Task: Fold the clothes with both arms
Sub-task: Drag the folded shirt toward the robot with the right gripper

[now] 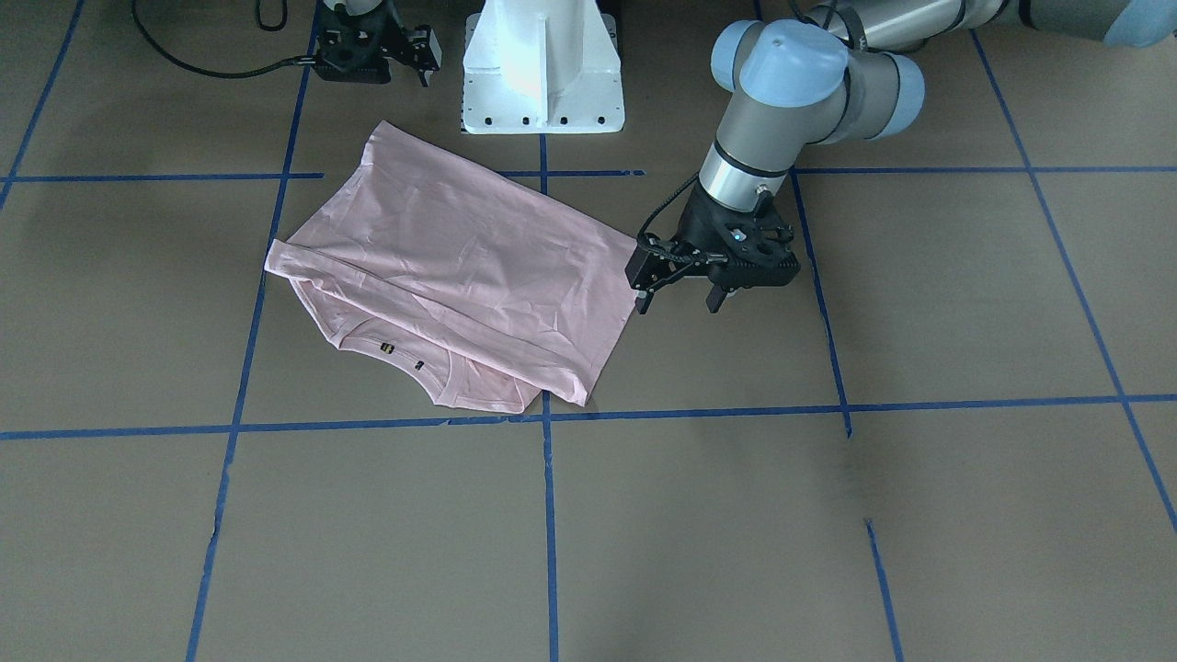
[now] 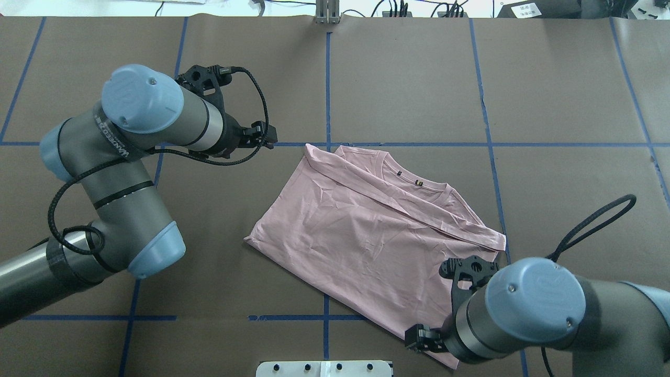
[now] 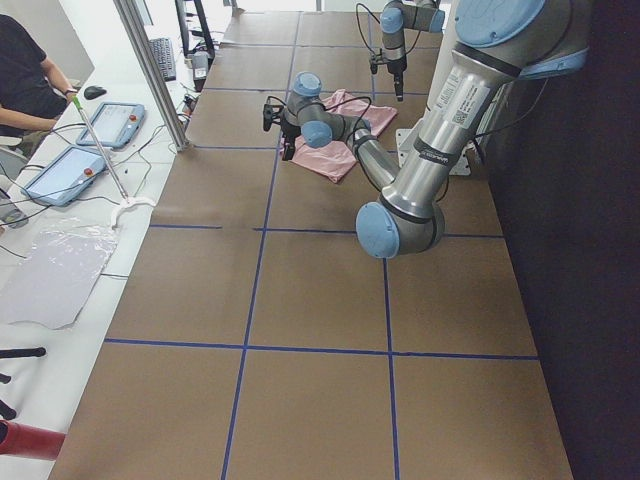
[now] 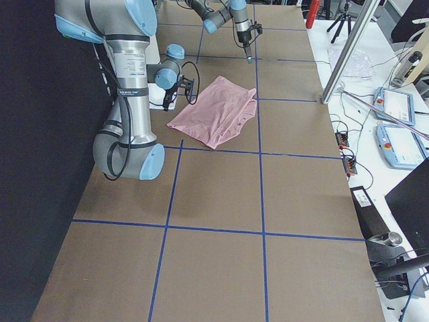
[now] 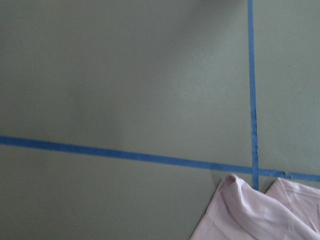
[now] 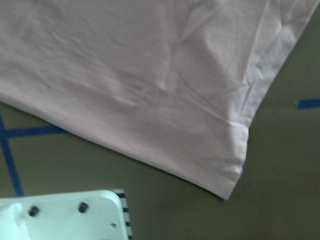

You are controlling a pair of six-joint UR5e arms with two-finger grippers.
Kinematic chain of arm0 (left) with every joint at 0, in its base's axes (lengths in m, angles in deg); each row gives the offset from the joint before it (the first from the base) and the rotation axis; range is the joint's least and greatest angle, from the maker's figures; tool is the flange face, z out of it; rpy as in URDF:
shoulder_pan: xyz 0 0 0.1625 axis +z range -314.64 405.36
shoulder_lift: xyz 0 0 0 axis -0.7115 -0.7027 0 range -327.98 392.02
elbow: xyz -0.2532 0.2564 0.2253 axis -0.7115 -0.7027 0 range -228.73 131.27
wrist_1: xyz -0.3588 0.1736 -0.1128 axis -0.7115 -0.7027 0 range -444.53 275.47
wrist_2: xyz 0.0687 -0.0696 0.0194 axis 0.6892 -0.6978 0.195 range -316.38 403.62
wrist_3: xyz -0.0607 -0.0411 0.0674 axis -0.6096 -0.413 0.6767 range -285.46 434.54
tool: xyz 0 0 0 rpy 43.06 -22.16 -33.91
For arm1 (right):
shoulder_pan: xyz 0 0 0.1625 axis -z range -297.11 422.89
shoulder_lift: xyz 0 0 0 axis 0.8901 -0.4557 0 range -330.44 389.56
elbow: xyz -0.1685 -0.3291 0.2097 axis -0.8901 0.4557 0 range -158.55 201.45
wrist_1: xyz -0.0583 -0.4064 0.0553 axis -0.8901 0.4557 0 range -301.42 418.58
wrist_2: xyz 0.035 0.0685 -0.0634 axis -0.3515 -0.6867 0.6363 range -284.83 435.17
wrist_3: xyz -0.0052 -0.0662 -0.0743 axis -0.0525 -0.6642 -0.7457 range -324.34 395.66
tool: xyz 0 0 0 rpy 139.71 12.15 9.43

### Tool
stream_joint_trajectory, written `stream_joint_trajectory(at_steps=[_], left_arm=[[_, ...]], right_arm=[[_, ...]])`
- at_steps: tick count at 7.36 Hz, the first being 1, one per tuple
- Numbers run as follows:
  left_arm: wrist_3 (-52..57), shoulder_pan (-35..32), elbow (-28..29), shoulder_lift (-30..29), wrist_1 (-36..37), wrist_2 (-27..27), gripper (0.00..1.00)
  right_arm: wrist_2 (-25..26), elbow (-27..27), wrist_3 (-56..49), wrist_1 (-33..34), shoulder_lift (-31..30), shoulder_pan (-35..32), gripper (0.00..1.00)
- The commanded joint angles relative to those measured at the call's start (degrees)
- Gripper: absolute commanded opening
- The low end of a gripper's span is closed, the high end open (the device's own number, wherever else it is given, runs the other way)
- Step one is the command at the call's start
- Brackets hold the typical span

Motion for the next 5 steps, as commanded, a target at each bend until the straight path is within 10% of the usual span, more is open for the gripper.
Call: stream_joint_trajectory(at_steps=[1, 5], left_arm=[[-14.89, 8.09, -3.84, 0.14, 8.67, 1.34, 1.00], [-21.20, 15.34, 0.81, 1.36, 9.66, 10.57, 1.00]], right_arm=[[0.01, -0.02, -0.56, -0.09, 4.91, -8.09, 1.00], [0.01, 0.07, -0.56, -2.20, 6.24, -11.11, 1.00]])
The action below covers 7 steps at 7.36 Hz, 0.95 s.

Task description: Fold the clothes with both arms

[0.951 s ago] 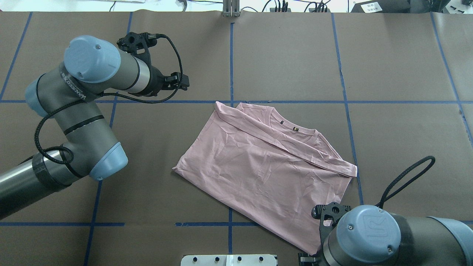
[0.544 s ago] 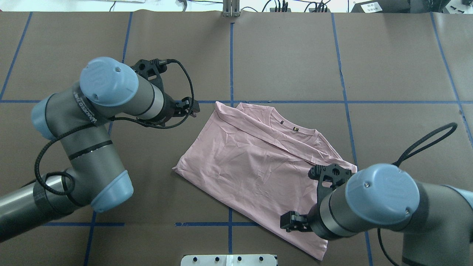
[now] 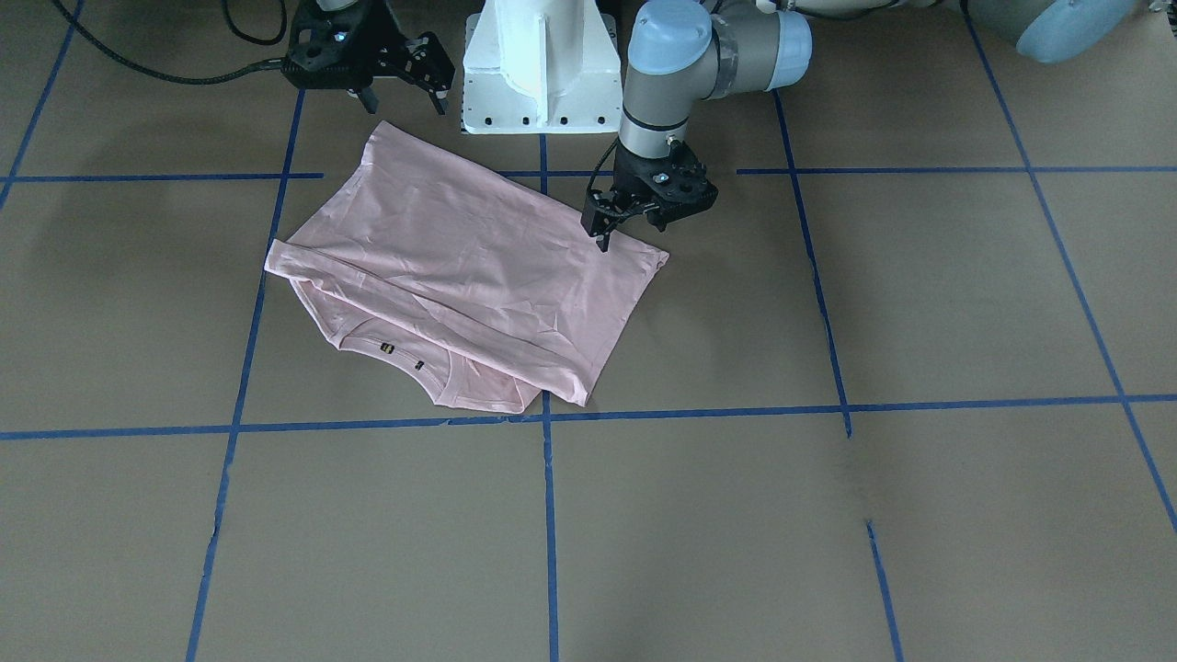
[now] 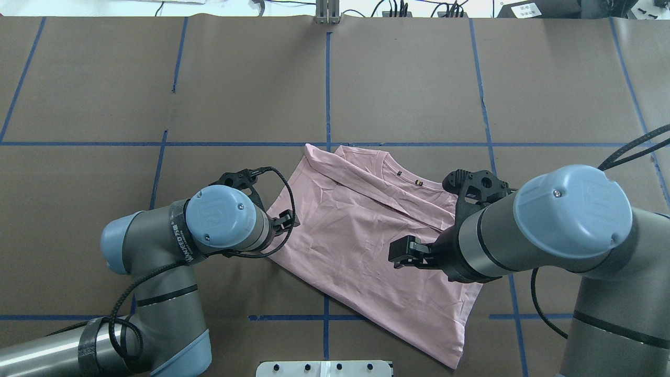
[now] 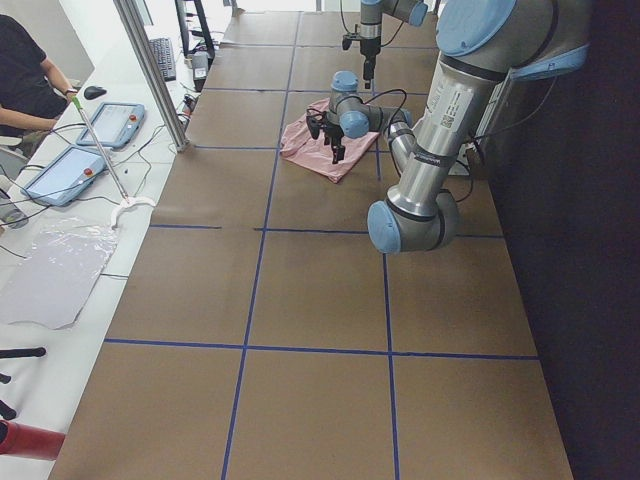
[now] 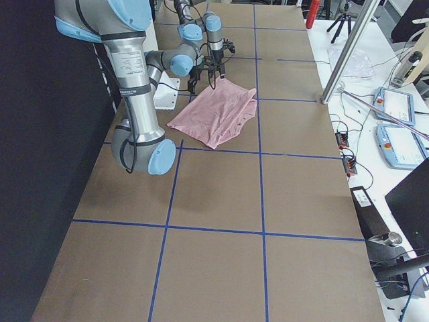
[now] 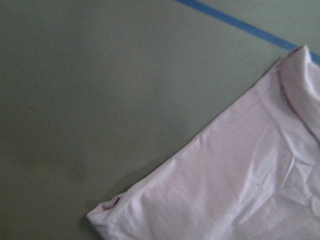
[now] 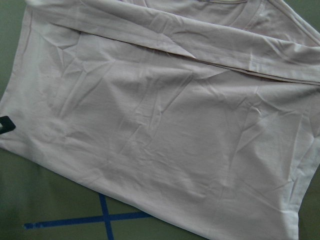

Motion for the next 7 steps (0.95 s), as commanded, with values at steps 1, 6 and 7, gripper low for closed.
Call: stream_joint_trajectory(at_steps=[1, 6, 7], left_arm=[[-0.64, 0.29, 1.17, 1.24, 0.07, 1.66, 0.98], [-0.47, 0.29, 1.17, 1.78, 0.07, 2.10, 0.69], [-0.38, 0.29, 1.17, 1.78, 0.07, 2.10, 0.58]], right_arm=[[0.01, 0.01, 0.08, -0.71, 0.71, -0.45, 1.00], [0.01, 0.19, 0.00, -0.71, 0.63, -0.71, 1.00], [0.09, 0.10, 0.08, -0.71, 0.72, -0.71, 1.00]])
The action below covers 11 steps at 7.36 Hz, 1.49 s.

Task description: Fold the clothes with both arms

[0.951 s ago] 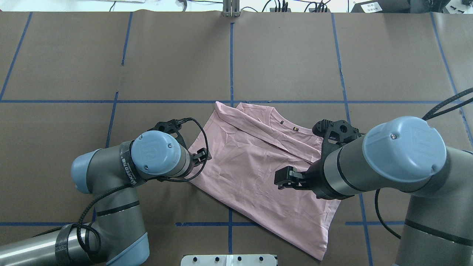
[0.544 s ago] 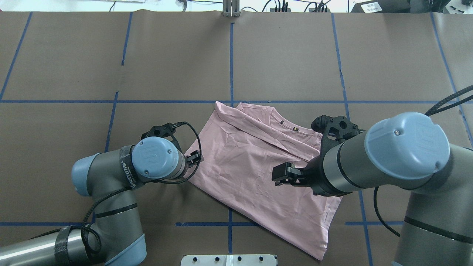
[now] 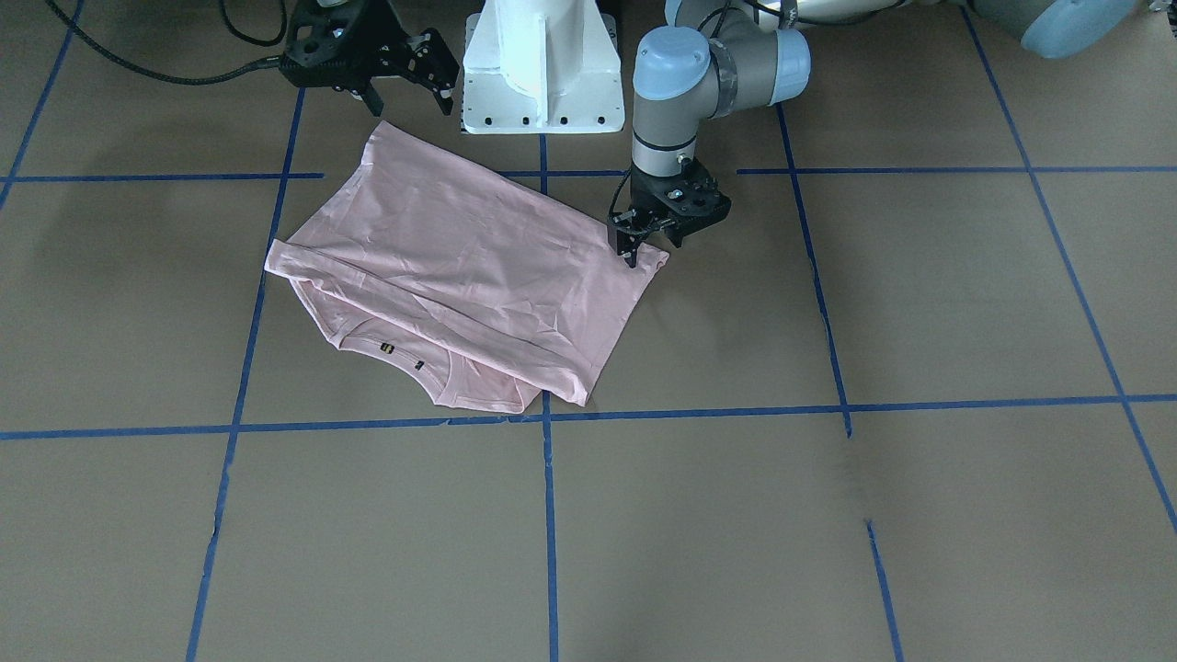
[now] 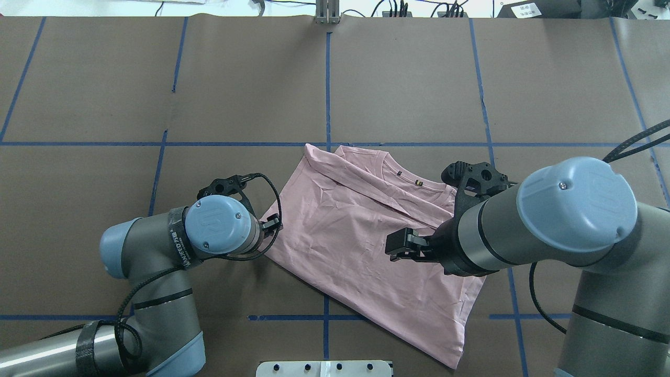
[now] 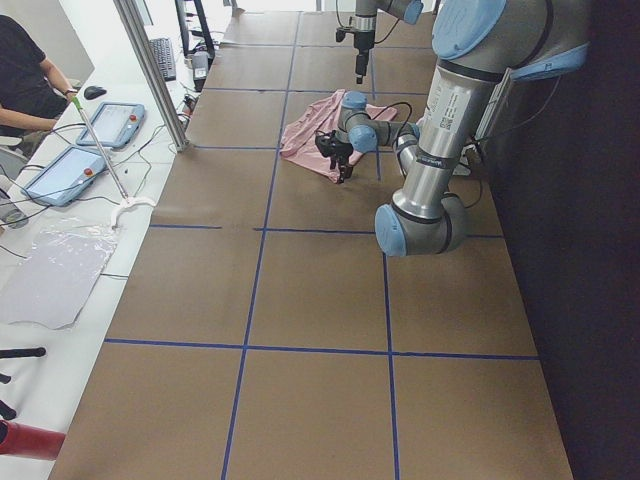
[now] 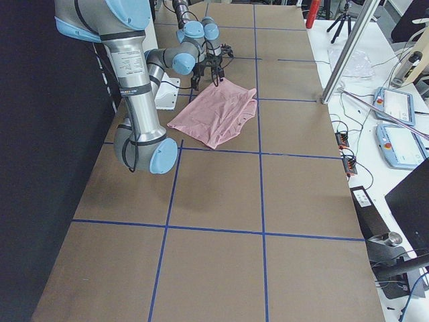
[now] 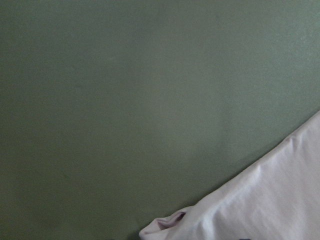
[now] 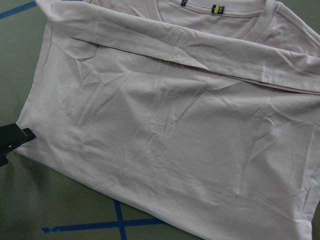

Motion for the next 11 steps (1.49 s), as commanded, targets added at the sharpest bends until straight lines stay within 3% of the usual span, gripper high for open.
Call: stream_joint_trajectory(at_steps=[1, 3, 7, 11], left_arm=[[0.29, 0.09, 0.00, 0.18, -0.09, -0.08, 0.45], [0.55, 0.09, 0.00, 0.27, -0.09, -0.08, 0.02], [0.99, -0.35, -0.70, 0.09, 0.00, -0.17, 0.00], [3.88, -6.67, 2.79, -2.71, -0.17, 1.67, 0.00]], right_arm=[[-0.05, 0.03, 0.05, 0.00, 0.05, -0.03, 1.00], [-0.05, -0.05, 0.05, 0.00, 0.05, -0.20, 1.00], [-0.05, -0.05, 0.14, 0.00, 0.05, -0.38, 1.00], [-0.14, -0.05, 0.05, 0.00, 0.05, -0.99, 1.00]])
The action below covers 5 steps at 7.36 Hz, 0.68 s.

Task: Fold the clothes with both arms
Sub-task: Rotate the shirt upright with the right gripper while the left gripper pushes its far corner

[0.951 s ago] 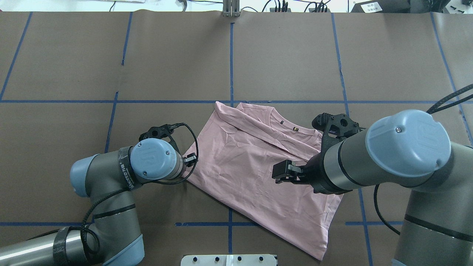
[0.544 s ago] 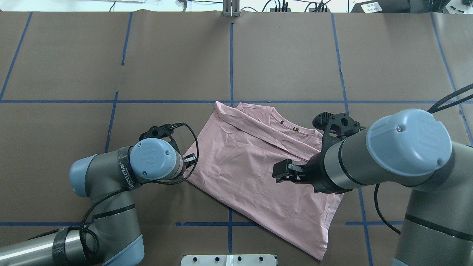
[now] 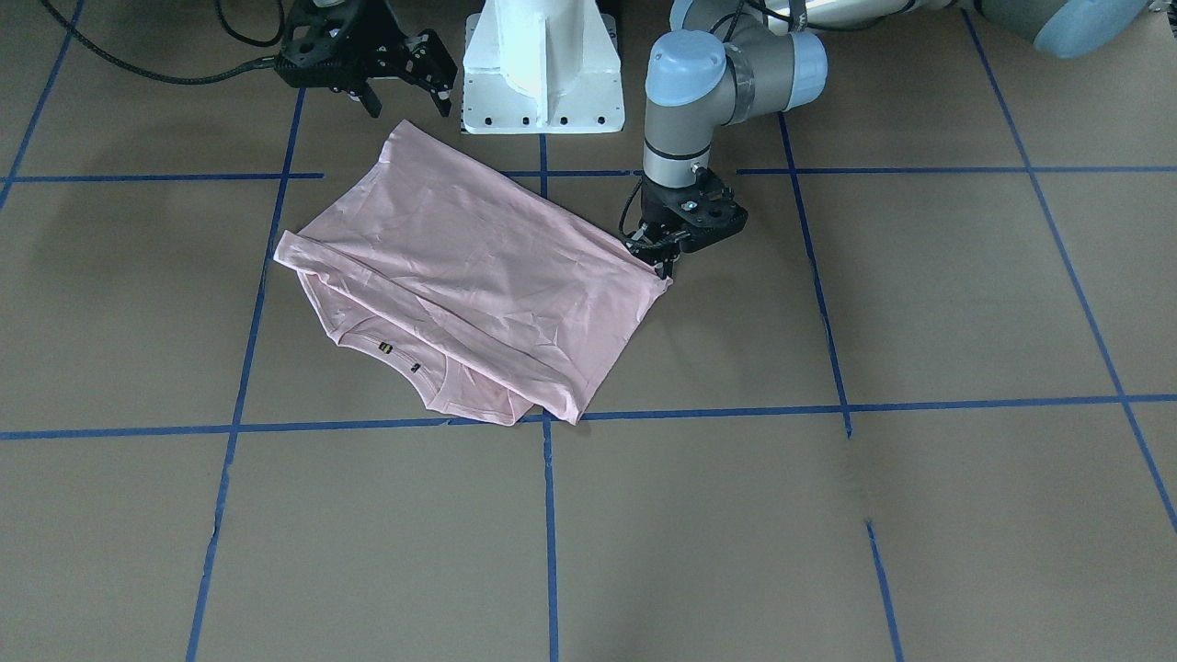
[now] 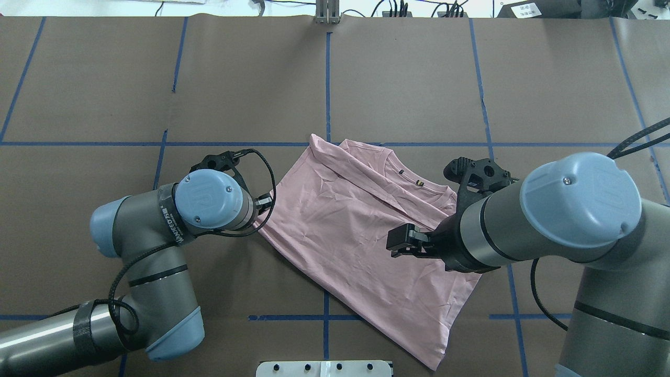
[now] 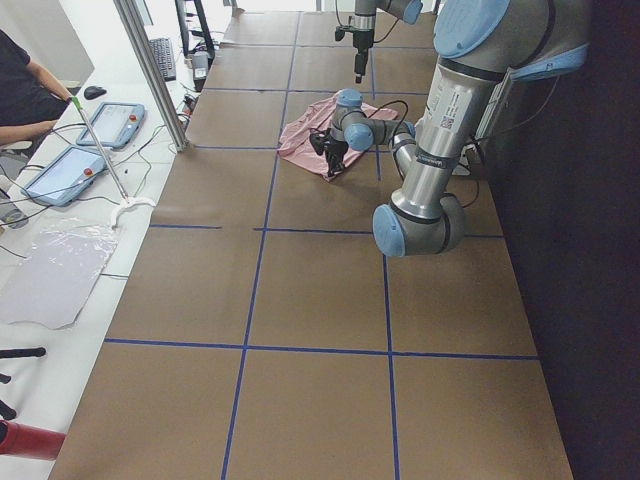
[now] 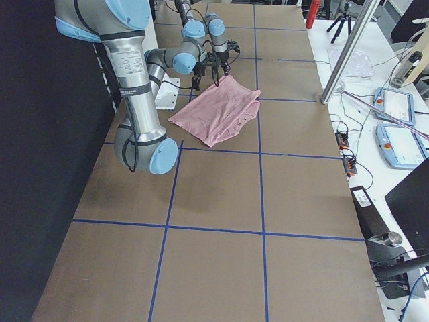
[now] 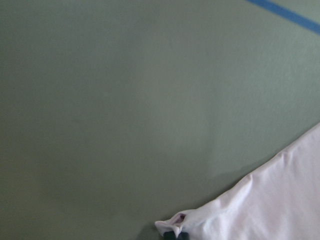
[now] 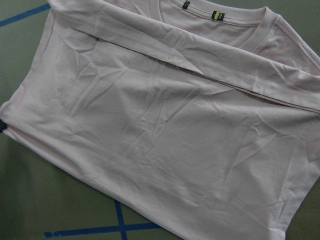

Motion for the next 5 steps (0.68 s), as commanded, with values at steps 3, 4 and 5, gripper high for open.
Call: stream_joint_trajectory(at_steps=[3, 4, 5], left_arm=[[7.20, -8.71, 15.58, -8.88, -8.55, 2.24, 0.00], [9.92, -10.65, 20.32, -11.07, -12.86, 2.24, 0.00], [12.30, -11.80, 25.32, -14.57, -15.08, 3.11, 0.00]], right_arm=[[0.11, 0.00, 0.10, 0.00, -0.08, -1.41, 1.00], [0.19, 0.09, 0.02, 0.00, -0.17, -1.58, 1.00], [0.20, 0.26, 0.02, 0.00, -0.26, -1.85, 1.00]])
